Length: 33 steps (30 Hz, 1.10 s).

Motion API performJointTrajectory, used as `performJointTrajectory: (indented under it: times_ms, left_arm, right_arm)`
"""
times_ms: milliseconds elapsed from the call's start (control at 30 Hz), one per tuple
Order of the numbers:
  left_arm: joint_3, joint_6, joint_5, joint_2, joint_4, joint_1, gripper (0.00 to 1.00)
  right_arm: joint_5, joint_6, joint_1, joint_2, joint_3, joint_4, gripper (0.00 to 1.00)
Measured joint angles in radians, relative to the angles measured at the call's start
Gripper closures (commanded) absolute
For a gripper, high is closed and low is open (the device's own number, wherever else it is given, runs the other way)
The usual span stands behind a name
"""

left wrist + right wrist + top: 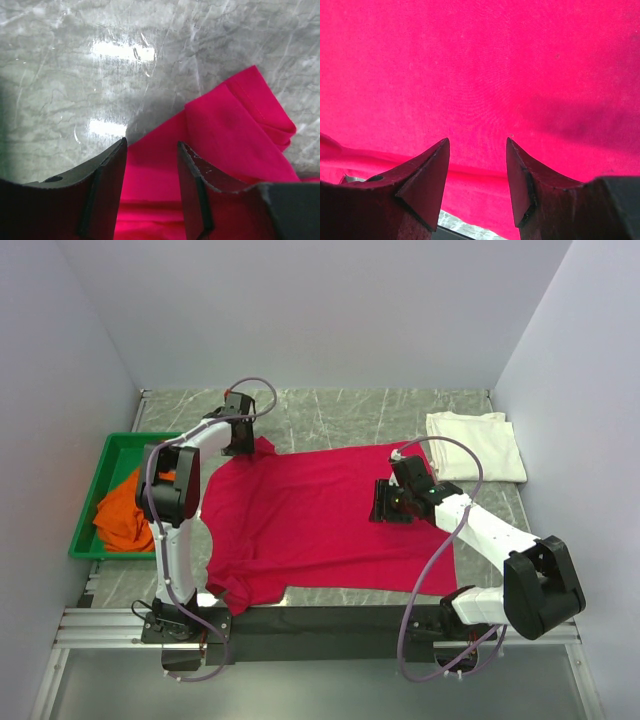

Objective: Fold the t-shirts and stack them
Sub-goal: Flatten the tshirt out

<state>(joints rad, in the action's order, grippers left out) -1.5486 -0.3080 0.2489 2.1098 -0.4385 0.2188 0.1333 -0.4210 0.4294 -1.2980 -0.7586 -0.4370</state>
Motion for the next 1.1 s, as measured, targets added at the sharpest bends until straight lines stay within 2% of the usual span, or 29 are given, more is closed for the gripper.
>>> performJointTrajectory:
  times_ms: [200, 300, 333, 433, 533, 1000, 1100]
  left_arm:
    - [0.000, -0.002, -0.017, 0.016, 0.021, -0.007, 0.59]
    - [0.000, -0.003, -0.016, 0.020, 0.031, -0.006, 0.71]
    - [0.000, -0.004, -0.016, 0.022, 0.037, -0.005, 0.82]
    - [0.000, -0.004, -0.011, 0.027, 0.055, -0.002, 0.95]
    - [0.000, -0.003, 0.011, 0.027, 0.061, -0.001, 0.99]
    - [-0.116, -0.057, 0.130, 0.094, -0.031, -0.089, 0.99]
    - [-0.133, -0.071, 0.140, 0.103, -0.041, -0.096, 0.93]
  right_arm:
    - [0.000, 0.001, 0.000, 0.000, 0.000, 0.003, 0.44]
    - [0.000, 0.001, 0.000, 0.000, 0.000, 0.003, 0.44]
    - [0.000, 0.001, 0.000, 0.000, 0.000, 0.003, 0.44]
    - [0.000, 0.003, 0.000, -0.001, 0.000, 0.003, 0.44]
    - [-0.001, 0.005, 0.000, -0.002, 0.000, 0.003, 0.44]
    - [-0.032, 0.013, 0.000, -0.002, 0.000, 0.003, 0.44]
    - [-0.045, 0.013, 0.000, -0.002, 0.000, 0.003, 0.44]
